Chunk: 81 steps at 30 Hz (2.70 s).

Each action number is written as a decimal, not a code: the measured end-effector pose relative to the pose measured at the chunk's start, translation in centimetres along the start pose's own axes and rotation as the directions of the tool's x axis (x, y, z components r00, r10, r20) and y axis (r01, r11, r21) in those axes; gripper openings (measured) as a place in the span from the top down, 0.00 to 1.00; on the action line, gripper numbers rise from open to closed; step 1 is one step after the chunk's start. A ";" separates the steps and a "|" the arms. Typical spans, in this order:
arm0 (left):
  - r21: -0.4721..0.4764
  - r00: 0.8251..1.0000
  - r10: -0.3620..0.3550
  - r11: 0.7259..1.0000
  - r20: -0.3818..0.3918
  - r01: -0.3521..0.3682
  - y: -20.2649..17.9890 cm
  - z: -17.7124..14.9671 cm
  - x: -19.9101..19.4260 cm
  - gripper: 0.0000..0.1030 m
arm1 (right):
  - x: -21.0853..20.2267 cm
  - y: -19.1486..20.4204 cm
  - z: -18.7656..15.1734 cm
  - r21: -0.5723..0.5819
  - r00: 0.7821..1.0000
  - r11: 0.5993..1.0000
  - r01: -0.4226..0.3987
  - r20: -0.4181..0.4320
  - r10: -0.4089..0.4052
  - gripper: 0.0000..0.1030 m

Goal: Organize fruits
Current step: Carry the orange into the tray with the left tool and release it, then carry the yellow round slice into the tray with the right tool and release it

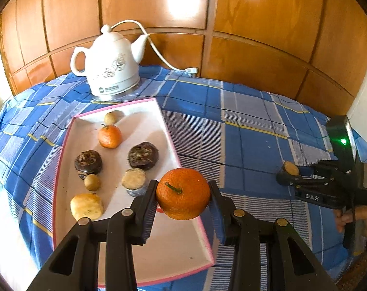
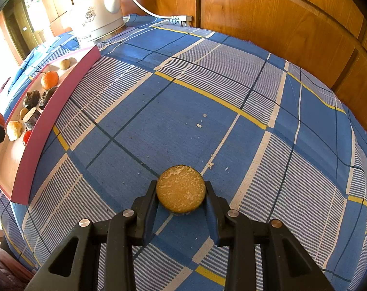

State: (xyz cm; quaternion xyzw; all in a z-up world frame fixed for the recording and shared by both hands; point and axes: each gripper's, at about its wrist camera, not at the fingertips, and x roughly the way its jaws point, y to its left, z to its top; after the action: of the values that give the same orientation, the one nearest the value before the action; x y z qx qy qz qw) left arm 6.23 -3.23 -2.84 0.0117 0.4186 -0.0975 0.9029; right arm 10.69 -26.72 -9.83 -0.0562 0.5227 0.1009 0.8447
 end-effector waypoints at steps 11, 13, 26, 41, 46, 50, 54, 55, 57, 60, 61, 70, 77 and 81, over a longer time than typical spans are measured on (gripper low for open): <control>-0.221 1.000 0.013 0.975 -0.022 -0.018 8.0 0.8 0.7 0.61 | 0.0 0.1 0.0 -0.004 1.000 1.000 0.003 0.000 -0.003 0.66; -0.261 1.000 -0.001 0.965 -0.018 -0.004 9.5 1.2 0.9 0.61 | 0.0 0.1 0.0 -0.005 1.000 1.000 0.004 -0.001 -0.004 0.66; -0.273 0.998 -0.012 0.962 -0.062 -0.005 11.1 3.1 6.3 0.60 | 0.0 0.1 0.0 -0.007 1.000 1.000 0.010 -0.001 -0.010 0.66; -0.236 0.996 0.082 0.968 -0.027 -0.086 10.1 2.1 4.1 0.43 | 0.1 0.2 0.1 -0.008 1.000 1.000 0.013 0.000 -0.013 0.66; -0.254 0.993 0.116 0.960 -0.039 -0.122 9.6 1.0 2.6 0.43 | 0.1 0.4 0.1 -0.010 1.000 1.000 0.019 0.000 -0.019 0.66; -0.254 0.993 0.113 0.960 -0.030 -0.117 9.3 0.2 1.3 0.43 | 0.1 0.5 0.1 -0.014 1.000 1.000 0.025 0.001 -0.025 0.66; -0.246 0.994 0.106 0.963 -0.023 -0.109 8.8 -0.6 0.3 0.43 | 0.1 0.5 0.1 -0.013 1.000 0.999 0.031 0.003 -0.031 0.66; -0.243 0.994 0.106 0.964 -0.020 -0.108 8.7 -0.7 0.2 0.43 | 0.1 0.6 0.1 -0.014 0.999 0.999 0.033 0.003 -0.033 0.66; -0.236 0.994 0.107 0.966 -0.016 -0.108 8.4 -1.0 -0.2 0.43 | 0.1 0.6 0.1 -0.014 0.999 0.999 0.035 0.004 -0.035 0.66; -0.236 0.994 0.105 0.966 -0.017 -0.106 8.3 -1.4 -0.5 0.43 | 0.1 0.6 0.1 -0.015 0.999 0.999 0.039 0.006 -0.039 0.66; -0.236 0.994 0.104 0.966 -0.018 -0.106 8.3 -1.5 -0.6 0.43 | 0.1 0.7 0.0 -0.015 0.999 0.999 0.040 0.006 -0.040 0.66; -0.240 0.994 0.107 0.965 -0.023 -0.110 8.6 -2.4 -1.2 0.43 | 0.0 0.7 0.0 -0.017 0.999 0.999 0.048 0.010 -0.048 0.66; -0.251 0.991 0.130 0.960 -0.003 -0.127 9.4 -2.7 -1.9 0.43 | 0.1 0.9 0.0 -0.037 0.998 0.998 0.059 0.011 -0.058 0.66; -0.256 0.991 0.135 0.958 0.003 -0.130 9.8 -2.8 -2.2 0.43 | 0.1 1.1 0.0 -0.047 0.998 0.997 0.065 0.011 -0.065 0.66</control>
State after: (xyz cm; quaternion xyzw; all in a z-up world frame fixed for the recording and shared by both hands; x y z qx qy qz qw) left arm 4.61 7.02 -3.58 -0.0777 0.4165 0.0179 0.9056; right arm 10.42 -25.61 -9.90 -0.0928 0.5140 0.0861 0.8484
